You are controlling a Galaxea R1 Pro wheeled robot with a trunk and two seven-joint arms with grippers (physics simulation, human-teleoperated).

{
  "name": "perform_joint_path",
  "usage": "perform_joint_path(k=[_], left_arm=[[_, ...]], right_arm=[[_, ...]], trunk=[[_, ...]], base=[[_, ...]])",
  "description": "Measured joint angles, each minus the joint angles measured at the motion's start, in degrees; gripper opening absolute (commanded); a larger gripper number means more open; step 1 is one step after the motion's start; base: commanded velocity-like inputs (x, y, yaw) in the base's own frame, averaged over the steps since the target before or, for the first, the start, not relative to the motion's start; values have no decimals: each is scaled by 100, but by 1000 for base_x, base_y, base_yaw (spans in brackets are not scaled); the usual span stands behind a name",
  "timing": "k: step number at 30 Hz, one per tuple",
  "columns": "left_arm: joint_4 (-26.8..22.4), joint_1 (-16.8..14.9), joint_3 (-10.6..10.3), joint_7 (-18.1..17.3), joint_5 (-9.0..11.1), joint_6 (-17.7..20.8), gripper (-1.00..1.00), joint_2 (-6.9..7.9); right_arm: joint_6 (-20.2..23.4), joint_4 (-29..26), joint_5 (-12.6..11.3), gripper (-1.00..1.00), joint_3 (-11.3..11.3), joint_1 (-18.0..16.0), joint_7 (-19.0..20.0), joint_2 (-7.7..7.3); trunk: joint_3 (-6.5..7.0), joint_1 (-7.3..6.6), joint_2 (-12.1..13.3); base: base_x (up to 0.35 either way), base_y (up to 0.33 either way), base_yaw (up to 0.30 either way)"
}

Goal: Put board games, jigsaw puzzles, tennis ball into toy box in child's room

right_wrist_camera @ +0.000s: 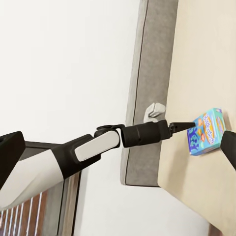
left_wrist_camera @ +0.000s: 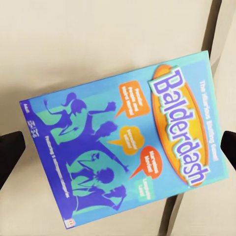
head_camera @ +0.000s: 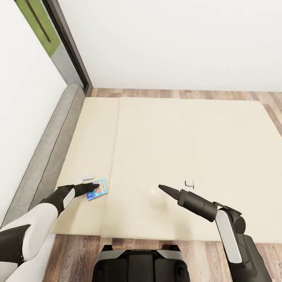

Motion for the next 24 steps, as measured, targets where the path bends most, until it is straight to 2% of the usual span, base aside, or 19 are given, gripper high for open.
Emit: perform_joint_path(k=[24], left_arm=[[-42,-1,39,15,0,-86,100,15]], right_arm=[[-11,0,1,100,24,11,16,-2]], trunk=[[-225,0,0]], base=[[0,0,0]])
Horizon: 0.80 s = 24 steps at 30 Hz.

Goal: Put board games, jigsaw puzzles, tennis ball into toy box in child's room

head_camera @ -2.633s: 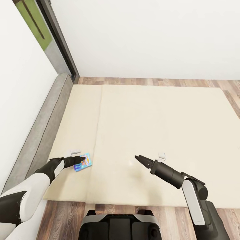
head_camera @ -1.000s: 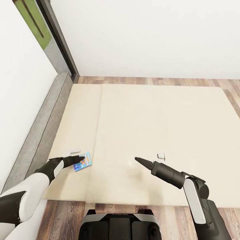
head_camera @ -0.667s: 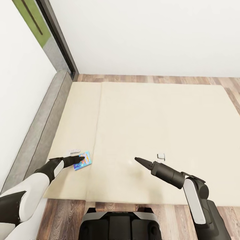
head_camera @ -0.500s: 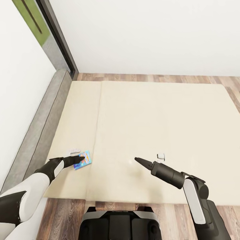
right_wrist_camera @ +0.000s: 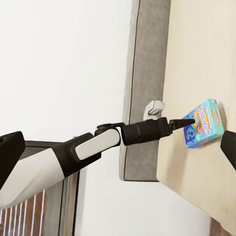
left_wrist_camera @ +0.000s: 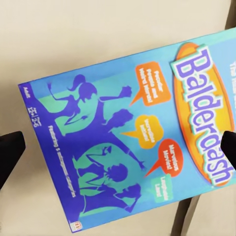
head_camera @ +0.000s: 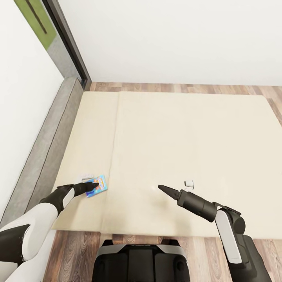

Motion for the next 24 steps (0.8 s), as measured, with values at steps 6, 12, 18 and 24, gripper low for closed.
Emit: perform_joint_path(k=[6,12,18,24], left_arm=[[-5,-2,-4,3,0,-130,100,10],[-8,-2,4,82,0,-240,100,9],[-16,0,17,222,0,-332,100,5],[-22,-4,20,279,5,-429,100,7]], right_arm=[[-3,0,0,100,0,4,7,0],[-3,0,0,100,2,11,8,3],[-4,0,0,100,7,13,13,3],[-4,0,0,100,8,14,15,1]], trunk=[[-57,0,0],[-113,0,0],[-170,0,0],[-226,0,0]], base=[[0,0,0],[0,0,0],[0,0,0],[0,0,0]])
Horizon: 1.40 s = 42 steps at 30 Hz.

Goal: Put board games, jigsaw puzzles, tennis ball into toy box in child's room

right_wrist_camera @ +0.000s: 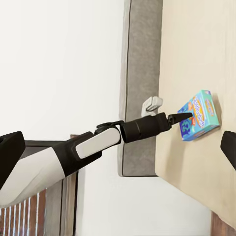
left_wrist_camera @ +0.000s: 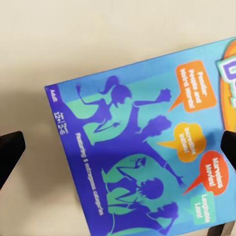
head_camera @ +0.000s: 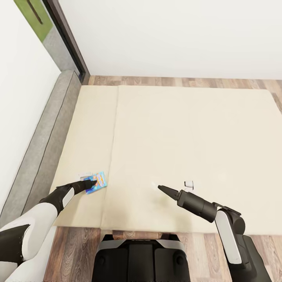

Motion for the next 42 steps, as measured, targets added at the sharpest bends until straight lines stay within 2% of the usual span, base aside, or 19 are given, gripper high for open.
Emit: perform_joint_path(k=[6,18,21,42], left_arm=[[1,0,-43,7,86,-62,100,6],[-53,-2,-20,-40,99,-227,100,-2],[-63,2,-90,-60,62,-332,100,2],[-89,3,-136,-209,32,-450,100,4]], right_arm=[[-1,0,-1,100,0,2,1,6],[-17,0,0,100,25,10,15,13],[-18,0,1,100,25,14,20,15],[-27,1,8,100,27,26,-2,38]], trunk=[[-56,-7,-7],[-169,-59,-6],[-189,-66,-5],[-188,-40,-5]], base=[[0,0,0],[0,0,0],[0,0,0],[0,0,0]])
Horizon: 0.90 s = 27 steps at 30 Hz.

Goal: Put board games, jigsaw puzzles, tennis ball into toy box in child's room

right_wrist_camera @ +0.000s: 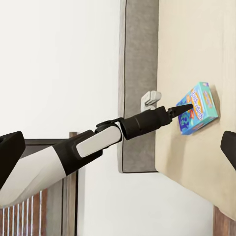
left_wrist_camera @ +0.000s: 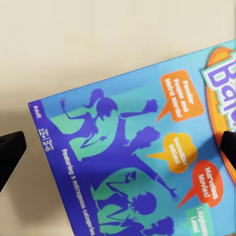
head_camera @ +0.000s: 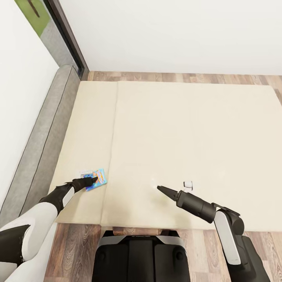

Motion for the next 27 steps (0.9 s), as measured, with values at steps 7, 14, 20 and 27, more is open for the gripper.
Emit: perform_joint_path(k=[7,14,20,27], left_arm=[[-4,1,27,-12,20,-1,100,-6],[-6,0,39,96,49,-2,100,-9],[-8,0,38,99,49,-3,100,-9],[-261,167,134,53,77,166,100,-78]], right_arm=[[1,-1,-1,100,7,0,-21,6],[-2,-1,0,100,1,1,-28,0],[-4,-1,9,100,6,1,-38,11],[-135,38,102,100,-8,-7,-68,91]], trunk=[[48,36,1],[59,36,1],[60,37,1],[60,37,1]], base=[[0,0,0],[0,0,0],[0,0,0],[0,0,0]])
